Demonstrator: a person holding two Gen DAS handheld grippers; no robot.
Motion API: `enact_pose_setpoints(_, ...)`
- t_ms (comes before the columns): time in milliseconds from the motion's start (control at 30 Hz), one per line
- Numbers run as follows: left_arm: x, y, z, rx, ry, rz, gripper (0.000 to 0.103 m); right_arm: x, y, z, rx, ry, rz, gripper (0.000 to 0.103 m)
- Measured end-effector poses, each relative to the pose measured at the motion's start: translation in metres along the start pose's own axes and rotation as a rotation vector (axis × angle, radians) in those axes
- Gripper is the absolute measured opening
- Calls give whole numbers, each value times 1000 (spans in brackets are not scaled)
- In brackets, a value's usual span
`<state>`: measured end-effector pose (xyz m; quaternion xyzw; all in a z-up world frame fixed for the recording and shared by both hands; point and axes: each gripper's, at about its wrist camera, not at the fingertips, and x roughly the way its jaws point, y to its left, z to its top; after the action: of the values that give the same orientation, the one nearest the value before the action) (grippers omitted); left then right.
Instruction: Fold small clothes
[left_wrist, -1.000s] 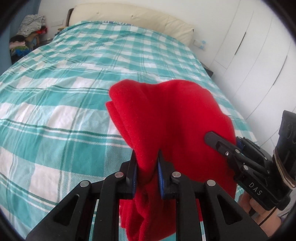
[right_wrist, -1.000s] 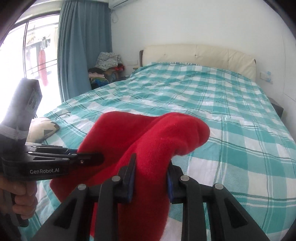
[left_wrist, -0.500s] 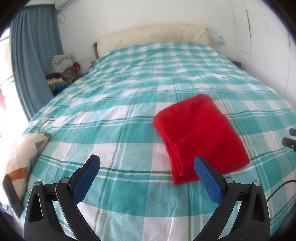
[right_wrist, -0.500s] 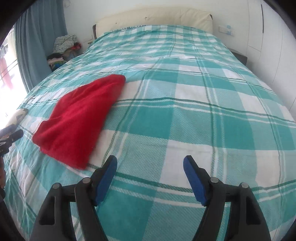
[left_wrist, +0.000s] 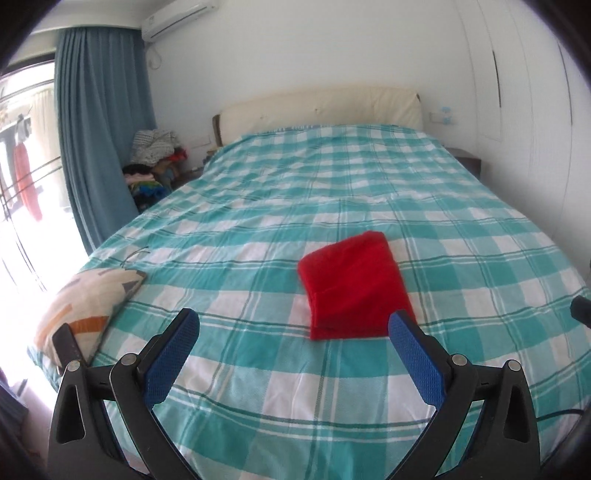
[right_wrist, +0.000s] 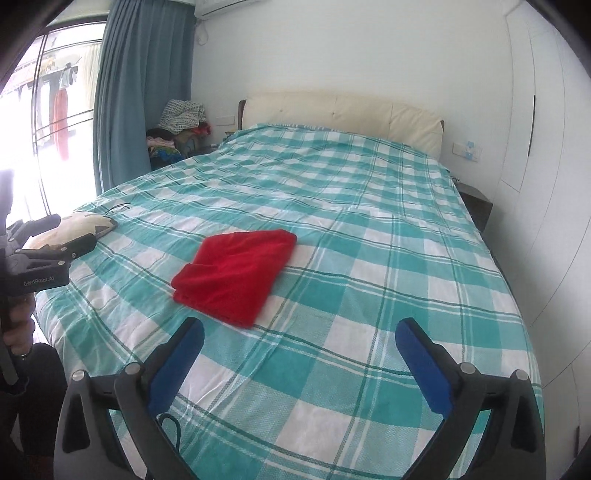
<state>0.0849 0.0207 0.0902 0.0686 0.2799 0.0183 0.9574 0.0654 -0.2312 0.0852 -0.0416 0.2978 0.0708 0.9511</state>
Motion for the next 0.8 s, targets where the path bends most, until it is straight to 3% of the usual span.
enact_pose_setpoints(233,-17,-9,-28,-23,72,-84,103,-12,37,-28,8,83,90,102)
enact_pose_setpoints(367,-17,-11,-43,-32,115,-77,103,3,53,-46,57,139,127,102)
enact_pose_setpoints(800,-25,6,-51,-98,123,-28,103,-15,78,-36,35,82,86,102)
